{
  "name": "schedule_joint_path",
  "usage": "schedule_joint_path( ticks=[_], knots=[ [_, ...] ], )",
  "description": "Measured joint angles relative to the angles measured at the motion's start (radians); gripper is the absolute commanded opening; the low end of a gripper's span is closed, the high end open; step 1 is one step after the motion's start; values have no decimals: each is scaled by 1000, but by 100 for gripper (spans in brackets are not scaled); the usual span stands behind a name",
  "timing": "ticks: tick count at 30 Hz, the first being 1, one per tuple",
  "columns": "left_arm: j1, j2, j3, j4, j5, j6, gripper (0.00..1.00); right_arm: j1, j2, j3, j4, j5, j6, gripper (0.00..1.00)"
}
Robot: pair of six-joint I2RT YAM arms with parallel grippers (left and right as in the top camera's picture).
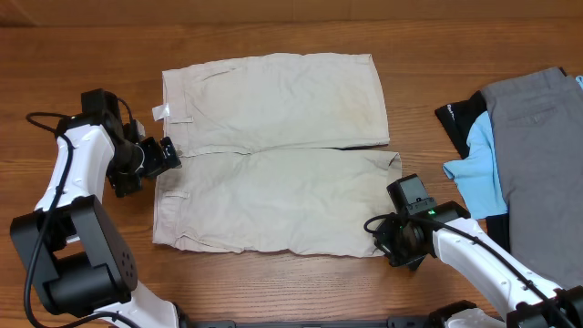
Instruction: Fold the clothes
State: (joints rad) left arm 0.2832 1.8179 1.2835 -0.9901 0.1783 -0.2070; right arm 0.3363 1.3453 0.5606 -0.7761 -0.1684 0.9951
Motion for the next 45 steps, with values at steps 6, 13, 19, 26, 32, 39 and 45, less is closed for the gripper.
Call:
schedule_joint_path(
  ticks=[6,13,19,26,32,39,45],
  knots=[
    [0,0,0,0,0,0,100,-1,-1,-4,4,-10,3,4],
    [0,0,0,0,0,0,100,-1,-2,-4,0,-10,2,4],
    [0,0,0,0,0,0,100,-1,-2,-4,0,-11,2,4],
    [0,0,-1,43,1,-1,100,-1,-2,-4,-2,-11,2,4],
    [0,0,-1,-28,62,-32,100,-1,-2,-4,1,-11,3,4],
    [19,-9,-1,-182,73,-70,100,-1,-2,-4,3,-11,2,4],
    [122,-182,-1,-280,68,-92,97,-1,-2,-4,0,-11,3,4]
  ],
)
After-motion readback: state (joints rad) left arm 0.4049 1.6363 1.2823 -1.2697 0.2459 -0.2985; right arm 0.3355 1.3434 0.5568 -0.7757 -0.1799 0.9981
